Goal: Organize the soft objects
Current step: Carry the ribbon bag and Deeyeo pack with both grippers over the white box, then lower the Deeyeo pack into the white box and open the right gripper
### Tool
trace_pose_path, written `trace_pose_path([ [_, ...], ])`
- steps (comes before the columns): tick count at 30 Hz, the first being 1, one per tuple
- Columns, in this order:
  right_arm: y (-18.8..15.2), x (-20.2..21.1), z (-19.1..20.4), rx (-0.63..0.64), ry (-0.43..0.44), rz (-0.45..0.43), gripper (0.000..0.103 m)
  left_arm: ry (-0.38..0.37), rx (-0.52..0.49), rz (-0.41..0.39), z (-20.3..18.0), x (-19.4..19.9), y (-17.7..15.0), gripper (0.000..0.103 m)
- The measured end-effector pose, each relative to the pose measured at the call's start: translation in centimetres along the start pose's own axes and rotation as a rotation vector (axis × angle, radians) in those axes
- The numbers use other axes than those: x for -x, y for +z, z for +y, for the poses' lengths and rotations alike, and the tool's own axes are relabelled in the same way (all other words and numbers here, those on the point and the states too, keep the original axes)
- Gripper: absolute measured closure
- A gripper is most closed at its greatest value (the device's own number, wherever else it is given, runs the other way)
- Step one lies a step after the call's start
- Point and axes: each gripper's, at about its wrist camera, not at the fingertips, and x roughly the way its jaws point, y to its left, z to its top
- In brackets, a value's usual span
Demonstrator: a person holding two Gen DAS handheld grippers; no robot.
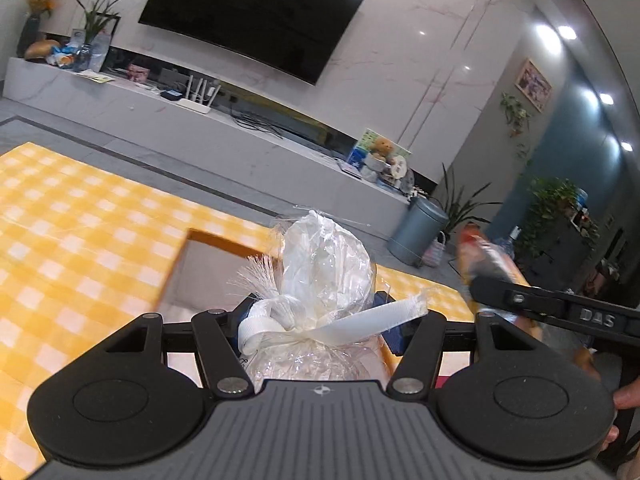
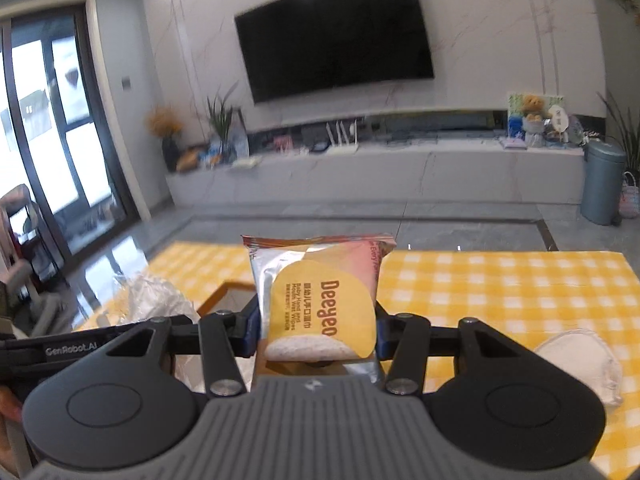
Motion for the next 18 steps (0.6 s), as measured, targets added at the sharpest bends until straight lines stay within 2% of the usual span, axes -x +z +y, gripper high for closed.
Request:
trace_pose_path([
  [4,0.1,-4.7,2.8,0.09,0.018,0.103,0.053,0.025,0.015,-0.016,1.3,1.2,-0.2,0.034],
  [7,-0.5,-8.1,5.0,0.195,0.005,0.193,0.053,0.056,0.031,-0.028,2.7,2.2,-0.2,0.034],
  [9,-1.0,-10.5,5.8,0.221,-0.009,0.249,0.053,0.059,0.044,-0.021,3.5,2.1,-0.1,0.034],
  [18,-3.7,-20.4,7.2,0.121,-0.056,0.408,0.053,0.122,0.071,-0.053,4.8,2.7,-0.3,0.034],
])
